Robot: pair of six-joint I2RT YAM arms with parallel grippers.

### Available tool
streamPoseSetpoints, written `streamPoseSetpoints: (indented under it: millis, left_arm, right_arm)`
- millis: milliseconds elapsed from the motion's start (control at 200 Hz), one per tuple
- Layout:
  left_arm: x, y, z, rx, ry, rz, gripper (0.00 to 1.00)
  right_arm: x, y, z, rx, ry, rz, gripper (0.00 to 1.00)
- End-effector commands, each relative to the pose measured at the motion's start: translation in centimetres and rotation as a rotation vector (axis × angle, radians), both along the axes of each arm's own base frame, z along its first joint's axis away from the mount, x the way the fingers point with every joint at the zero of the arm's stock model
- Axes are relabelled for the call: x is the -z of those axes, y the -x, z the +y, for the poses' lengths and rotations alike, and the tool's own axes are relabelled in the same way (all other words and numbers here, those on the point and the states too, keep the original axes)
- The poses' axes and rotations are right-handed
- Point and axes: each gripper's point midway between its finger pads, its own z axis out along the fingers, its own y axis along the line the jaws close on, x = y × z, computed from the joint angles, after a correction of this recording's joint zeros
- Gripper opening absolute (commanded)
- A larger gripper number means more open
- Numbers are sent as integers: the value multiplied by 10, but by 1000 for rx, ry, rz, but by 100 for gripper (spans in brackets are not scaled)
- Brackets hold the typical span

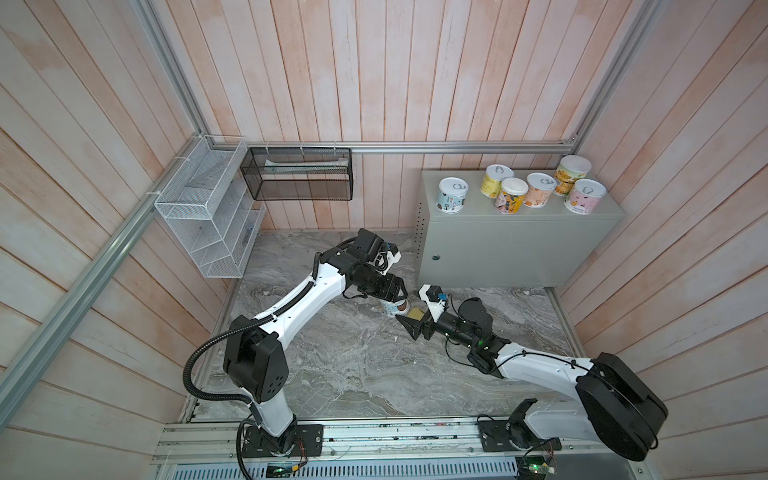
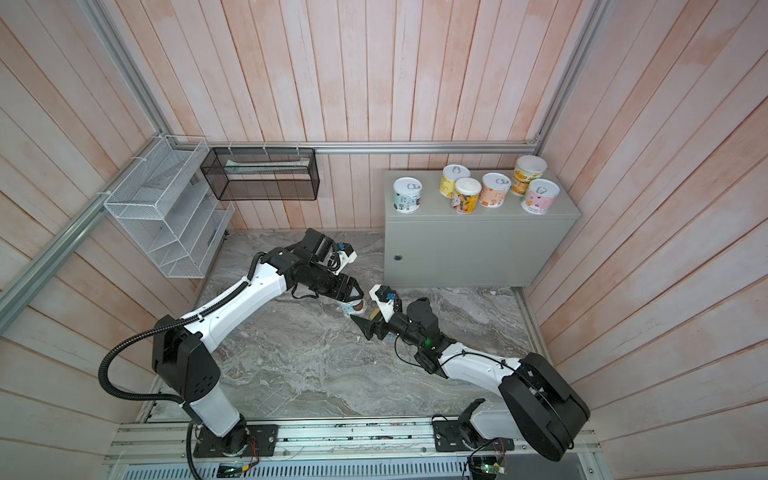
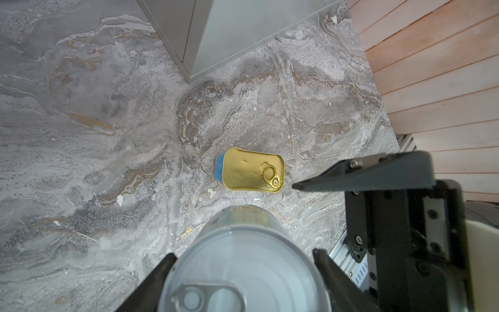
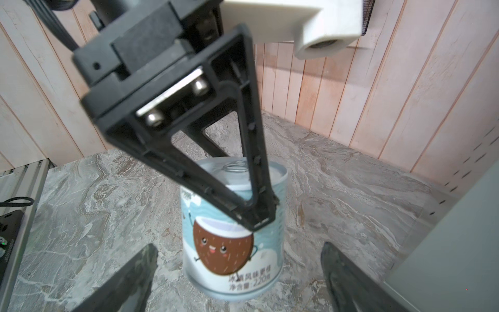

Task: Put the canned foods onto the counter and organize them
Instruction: 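Lift the coconut can toward the right gripper while the right gripper closes on it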

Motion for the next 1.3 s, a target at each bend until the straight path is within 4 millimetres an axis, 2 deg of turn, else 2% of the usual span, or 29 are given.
streamPoseSetpoints:
  millis: [0, 275, 465, 800, 1000, 1055, 1090, 1125, 1145, 1155, 1295]
  left_arm:
    - [-20, 10, -5, 31, 68, -18, 50]
    - [-28, 11, -7, 52, 111, -14, 50]
    - [-33, 10, -8, 63, 136, -18, 50]
    - [-39, 7, -5, 56, 165, -17, 50]
    - [-34, 8, -6, 58, 169, -7, 50]
    - [-33, 8, -5, 54, 170, -8, 55]
    - [-33, 7, -4, 50, 170, -8, 65]
    - [-32, 6, -3, 47, 176, -7, 80]
    - [-31, 4, 0, 39, 180, -2, 96]
    - [-31, 3, 1, 33, 183, 1, 99]
    - [-26, -12, 26, -57, 222, 27, 100]
  right_arm:
    - [-18, -2, 15, -53, -41, -41, 94]
    - [-17, -6, 30, -104, -57, -18, 94]
    - [-15, -8, 33, -109, -78, -7, 92]
    - [-10, -12, 39, -119, -94, 24, 78]
    - [-21, -13, 38, -107, -143, 23, 66]
    - [-24, -13, 37, -106, -155, 26, 65]
    - [-27, -12, 37, -106, -165, 26, 64]
    - [-30, -12, 36, -104, -176, 23, 63]
    - [-32, -11, 35, -100, -181, 23, 63]
    - [-32, -12, 35, -97, -184, 23, 63]
    - [-36, -12, 29, -72, -190, 14, 62]
